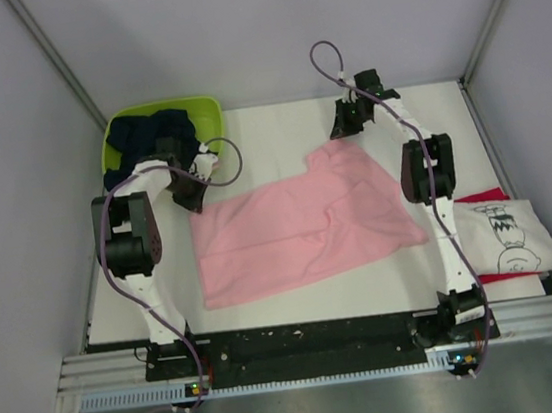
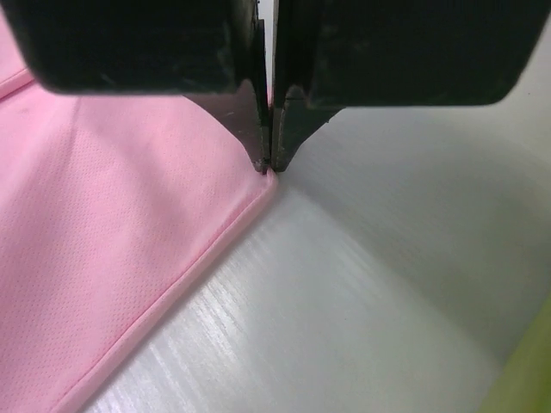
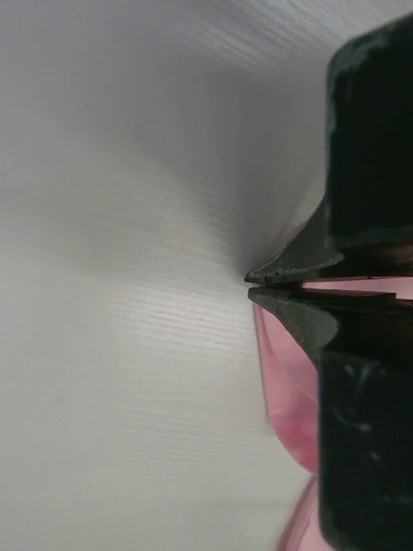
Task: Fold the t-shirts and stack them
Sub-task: Grap the side of the flattened tshirt furthest away from the robot with both arms, then fold the other side of the tshirt into a rectangle
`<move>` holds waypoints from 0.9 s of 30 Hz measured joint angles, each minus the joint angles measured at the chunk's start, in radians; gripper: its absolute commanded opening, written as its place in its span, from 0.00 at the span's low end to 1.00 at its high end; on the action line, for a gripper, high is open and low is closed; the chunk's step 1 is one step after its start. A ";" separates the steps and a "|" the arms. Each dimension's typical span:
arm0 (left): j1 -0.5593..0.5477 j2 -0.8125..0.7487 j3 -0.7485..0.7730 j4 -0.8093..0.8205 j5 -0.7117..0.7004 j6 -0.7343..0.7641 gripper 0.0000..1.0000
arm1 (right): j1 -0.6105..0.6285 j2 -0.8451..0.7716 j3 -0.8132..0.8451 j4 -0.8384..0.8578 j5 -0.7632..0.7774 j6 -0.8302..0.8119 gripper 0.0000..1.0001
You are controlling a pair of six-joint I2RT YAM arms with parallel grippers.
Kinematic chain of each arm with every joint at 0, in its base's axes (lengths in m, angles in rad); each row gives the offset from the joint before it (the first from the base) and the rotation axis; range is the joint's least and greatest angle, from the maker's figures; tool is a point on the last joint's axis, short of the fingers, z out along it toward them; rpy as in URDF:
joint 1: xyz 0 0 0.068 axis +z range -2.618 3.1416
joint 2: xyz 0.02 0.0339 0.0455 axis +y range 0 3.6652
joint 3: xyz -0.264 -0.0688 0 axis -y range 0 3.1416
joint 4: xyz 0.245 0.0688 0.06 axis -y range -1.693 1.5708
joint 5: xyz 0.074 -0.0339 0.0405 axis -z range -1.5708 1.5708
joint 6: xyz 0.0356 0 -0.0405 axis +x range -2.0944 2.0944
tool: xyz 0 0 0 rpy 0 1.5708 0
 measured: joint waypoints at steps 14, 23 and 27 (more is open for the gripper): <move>0.000 -0.288 -0.129 0.007 0.016 0.005 0.00 | 0.001 -0.407 -0.400 -0.070 0.031 -0.051 0.00; 0.000 -0.509 -0.294 -0.041 0.061 0.063 0.00 | 0.001 -0.969 -0.898 -0.054 0.157 -0.048 0.00; 0.000 -0.564 -0.371 -0.112 0.095 0.118 0.00 | 0.000 -1.149 -1.115 -0.069 0.225 -0.018 0.00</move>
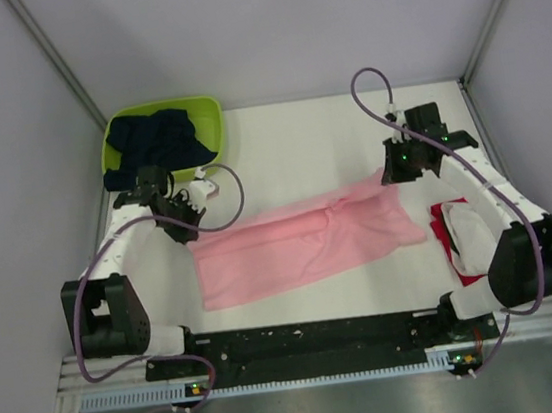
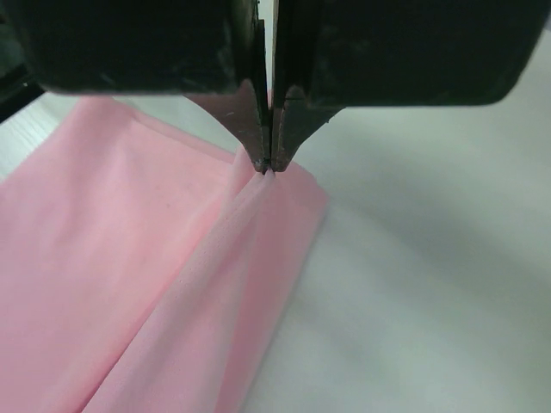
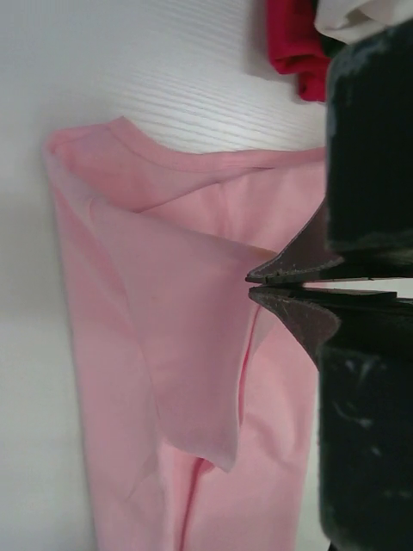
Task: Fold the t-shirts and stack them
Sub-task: Fold the other side of the tshirt into a rectangle
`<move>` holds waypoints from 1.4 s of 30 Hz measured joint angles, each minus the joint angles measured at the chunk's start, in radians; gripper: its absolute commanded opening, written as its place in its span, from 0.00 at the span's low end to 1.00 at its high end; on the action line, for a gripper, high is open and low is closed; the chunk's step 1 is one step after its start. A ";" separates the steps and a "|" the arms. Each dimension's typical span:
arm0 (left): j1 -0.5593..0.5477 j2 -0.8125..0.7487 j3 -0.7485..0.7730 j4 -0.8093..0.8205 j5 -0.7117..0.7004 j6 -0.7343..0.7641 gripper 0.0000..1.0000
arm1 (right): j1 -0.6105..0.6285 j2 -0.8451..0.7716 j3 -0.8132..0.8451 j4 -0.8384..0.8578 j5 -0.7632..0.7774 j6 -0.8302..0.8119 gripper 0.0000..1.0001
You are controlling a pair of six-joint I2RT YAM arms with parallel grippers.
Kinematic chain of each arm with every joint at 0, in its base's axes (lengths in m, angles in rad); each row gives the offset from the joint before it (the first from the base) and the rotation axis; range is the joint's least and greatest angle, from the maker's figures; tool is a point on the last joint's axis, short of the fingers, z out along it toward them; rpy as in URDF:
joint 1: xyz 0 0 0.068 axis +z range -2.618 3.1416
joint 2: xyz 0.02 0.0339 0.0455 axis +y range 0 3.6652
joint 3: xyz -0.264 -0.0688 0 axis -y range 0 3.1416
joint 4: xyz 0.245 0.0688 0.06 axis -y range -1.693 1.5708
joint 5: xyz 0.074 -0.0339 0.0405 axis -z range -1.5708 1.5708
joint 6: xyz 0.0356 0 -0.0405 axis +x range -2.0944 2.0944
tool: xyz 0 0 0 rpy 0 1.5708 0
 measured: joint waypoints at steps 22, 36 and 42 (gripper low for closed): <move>-0.002 0.040 -0.164 -0.035 -0.026 0.123 0.37 | -0.006 -0.094 -0.438 0.029 0.096 0.131 0.36; -0.001 -0.056 0.048 -0.204 0.079 0.161 0.03 | 0.158 -0.208 -0.256 0.074 0.091 0.077 0.00; -0.004 0.040 0.008 -0.144 0.092 0.099 0.01 | 0.228 0.012 -0.210 0.203 -0.047 0.055 0.00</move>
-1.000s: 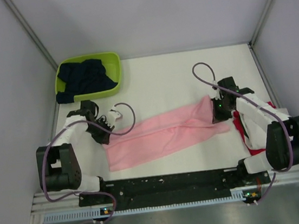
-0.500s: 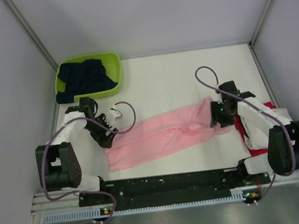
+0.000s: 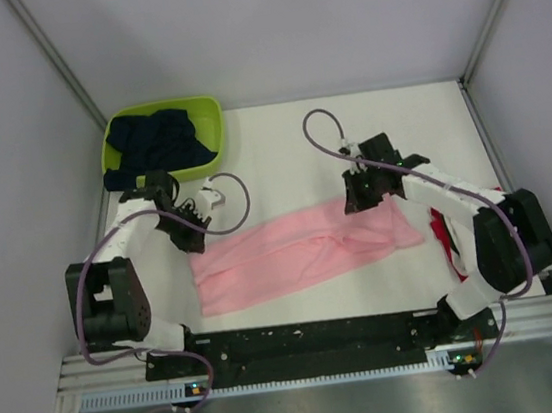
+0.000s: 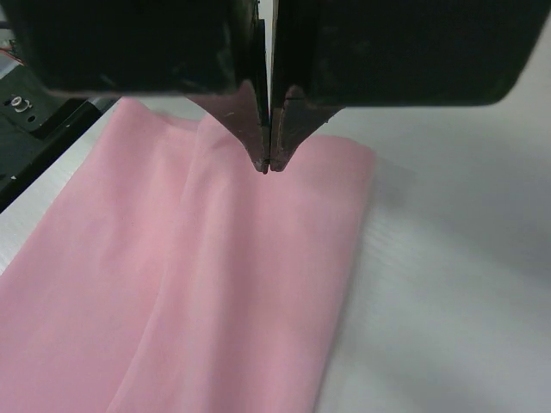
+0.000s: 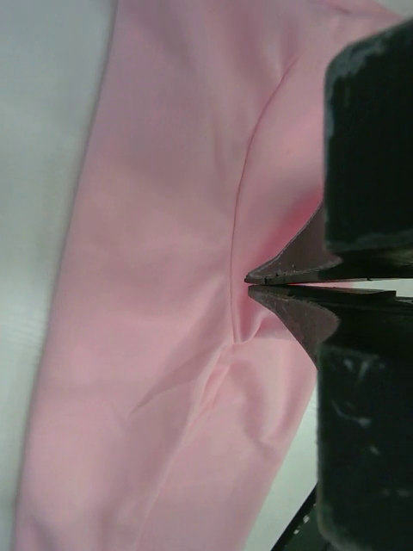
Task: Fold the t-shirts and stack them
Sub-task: Fold the other side of the tshirt into a rectangle, then rotate the tshirt 90 degrees
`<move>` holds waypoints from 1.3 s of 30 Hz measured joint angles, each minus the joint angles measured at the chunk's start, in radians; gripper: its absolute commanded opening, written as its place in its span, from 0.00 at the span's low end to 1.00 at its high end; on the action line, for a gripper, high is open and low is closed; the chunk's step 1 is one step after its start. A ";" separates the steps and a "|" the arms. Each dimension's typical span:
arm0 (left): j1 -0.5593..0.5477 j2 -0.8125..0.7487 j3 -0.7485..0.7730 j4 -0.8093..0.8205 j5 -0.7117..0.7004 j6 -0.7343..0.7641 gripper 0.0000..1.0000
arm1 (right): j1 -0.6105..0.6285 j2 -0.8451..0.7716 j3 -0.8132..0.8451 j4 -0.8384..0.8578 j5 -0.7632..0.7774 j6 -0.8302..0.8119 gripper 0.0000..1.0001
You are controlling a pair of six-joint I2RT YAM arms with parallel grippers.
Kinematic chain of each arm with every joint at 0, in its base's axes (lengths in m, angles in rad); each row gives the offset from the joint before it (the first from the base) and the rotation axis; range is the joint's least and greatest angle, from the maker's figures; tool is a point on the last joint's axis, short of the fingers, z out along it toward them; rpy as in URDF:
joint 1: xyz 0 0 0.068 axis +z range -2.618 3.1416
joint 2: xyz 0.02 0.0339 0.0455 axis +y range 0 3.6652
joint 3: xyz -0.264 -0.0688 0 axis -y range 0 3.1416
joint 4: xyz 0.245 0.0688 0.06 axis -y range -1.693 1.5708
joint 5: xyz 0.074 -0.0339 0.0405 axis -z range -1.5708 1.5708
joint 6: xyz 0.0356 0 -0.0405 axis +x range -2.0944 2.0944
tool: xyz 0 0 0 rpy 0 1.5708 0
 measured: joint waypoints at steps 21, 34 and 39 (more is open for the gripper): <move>-0.005 0.076 -0.037 0.091 -0.139 -0.078 0.62 | 0.037 -0.138 -0.140 -0.107 -0.095 0.040 0.48; -0.005 0.084 -0.029 0.197 -0.188 -0.181 0.69 | -0.313 0.343 0.150 -0.045 0.040 0.008 0.15; -0.007 0.083 -0.035 0.193 -0.174 -0.184 0.65 | -0.309 0.492 0.322 -0.057 0.002 0.018 0.00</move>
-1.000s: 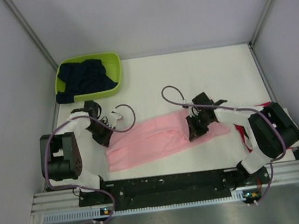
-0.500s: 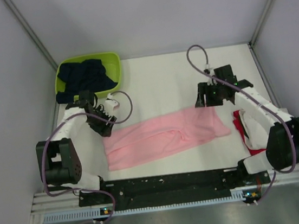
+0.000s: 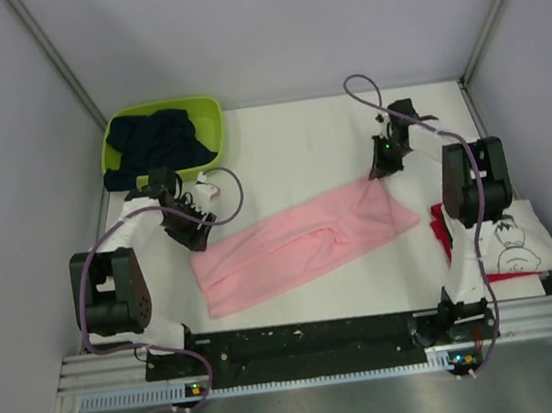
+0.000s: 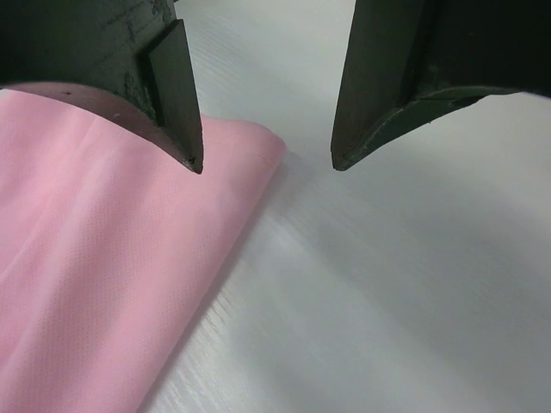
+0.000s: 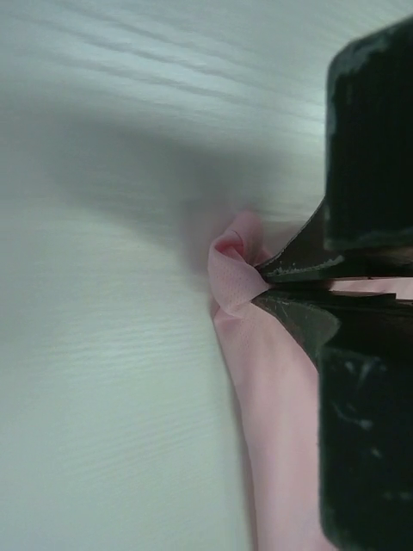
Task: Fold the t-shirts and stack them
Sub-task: Rotate the tshirt 90 degrees
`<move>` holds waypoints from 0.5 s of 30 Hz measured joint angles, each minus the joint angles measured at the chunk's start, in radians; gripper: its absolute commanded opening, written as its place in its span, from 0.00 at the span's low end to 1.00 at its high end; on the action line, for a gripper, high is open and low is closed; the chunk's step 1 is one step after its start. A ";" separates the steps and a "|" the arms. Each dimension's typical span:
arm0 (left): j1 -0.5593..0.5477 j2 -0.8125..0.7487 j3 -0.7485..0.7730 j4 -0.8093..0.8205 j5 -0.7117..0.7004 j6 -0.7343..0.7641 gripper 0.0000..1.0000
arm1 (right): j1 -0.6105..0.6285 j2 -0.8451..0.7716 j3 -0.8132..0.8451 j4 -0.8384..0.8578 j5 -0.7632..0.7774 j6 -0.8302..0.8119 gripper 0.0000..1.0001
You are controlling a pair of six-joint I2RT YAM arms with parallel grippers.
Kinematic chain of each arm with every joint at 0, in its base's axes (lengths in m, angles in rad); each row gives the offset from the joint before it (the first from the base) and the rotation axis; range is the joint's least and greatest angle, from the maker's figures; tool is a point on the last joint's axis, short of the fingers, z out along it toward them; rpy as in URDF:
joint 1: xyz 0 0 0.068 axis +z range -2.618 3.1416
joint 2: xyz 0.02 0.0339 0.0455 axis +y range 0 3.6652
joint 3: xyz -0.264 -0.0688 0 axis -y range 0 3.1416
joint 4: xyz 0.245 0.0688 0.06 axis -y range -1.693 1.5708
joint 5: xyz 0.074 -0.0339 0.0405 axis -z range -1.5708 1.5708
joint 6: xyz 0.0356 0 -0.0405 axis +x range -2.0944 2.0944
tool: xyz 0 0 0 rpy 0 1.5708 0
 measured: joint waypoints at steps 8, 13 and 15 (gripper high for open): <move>-0.083 -0.003 -0.055 0.005 -0.001 -0.046 0.68 | 0.033 0.574 0.890 -0.020 -0.159 0.087 0.60; -0.167 -0.003 -0.081 0.025 -0.003 -0.063 0.70 | 0.069 0.651 1.057 -0.018 -0.167 0.117 0.71; -0.180 0.000 -0.083 0.026 -0.005 -0.064 0.68 | 0.071 0.570 0.944 -0.019 -0.126 0.099 0.73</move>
